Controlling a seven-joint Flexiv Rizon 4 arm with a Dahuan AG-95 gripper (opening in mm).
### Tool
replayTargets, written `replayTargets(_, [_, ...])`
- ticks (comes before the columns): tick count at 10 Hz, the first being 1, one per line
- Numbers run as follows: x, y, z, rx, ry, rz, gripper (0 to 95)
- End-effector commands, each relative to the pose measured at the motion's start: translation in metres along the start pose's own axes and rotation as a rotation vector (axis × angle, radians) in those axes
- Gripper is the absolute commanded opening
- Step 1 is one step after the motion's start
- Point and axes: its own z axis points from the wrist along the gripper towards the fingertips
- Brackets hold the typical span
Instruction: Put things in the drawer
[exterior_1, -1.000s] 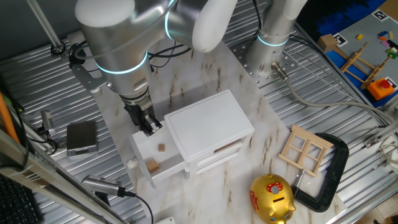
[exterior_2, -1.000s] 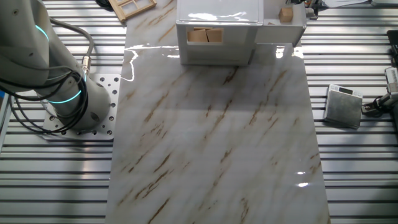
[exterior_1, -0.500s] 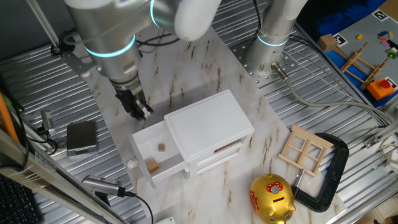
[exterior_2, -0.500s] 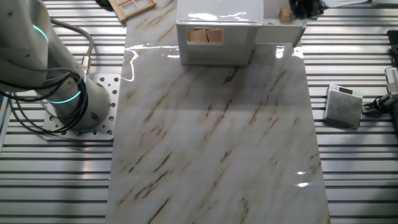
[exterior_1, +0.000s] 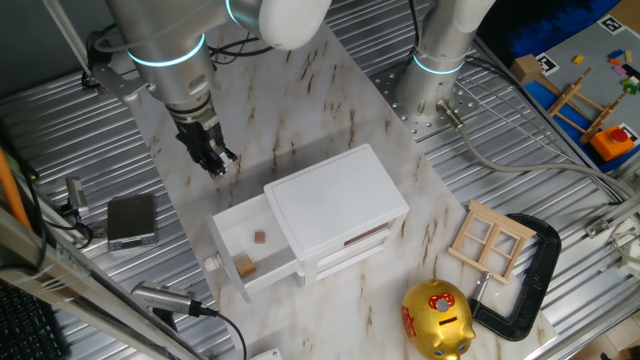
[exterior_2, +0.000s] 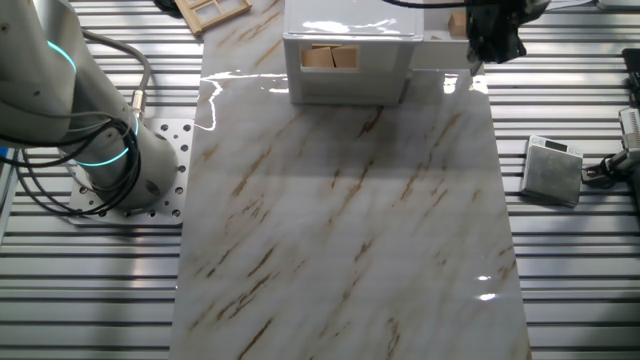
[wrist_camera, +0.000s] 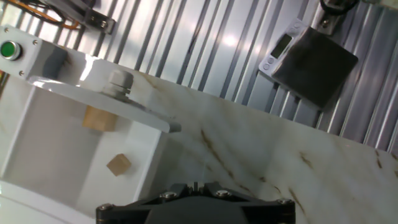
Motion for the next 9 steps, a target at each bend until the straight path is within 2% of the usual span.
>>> replayTargets(1, [0.0024, 0.0023, -0.0016, 0.001, 0.006, 0.004, 0.0])
replayTargets(6, [0.0024, 0.0023, -0.0016, 0.008, 0.005, 0.084, 0.0])
replayTargets(9, [0.0024, 0.0023, -0.0016, 0.006, 0.003, 0.090, 0.0])
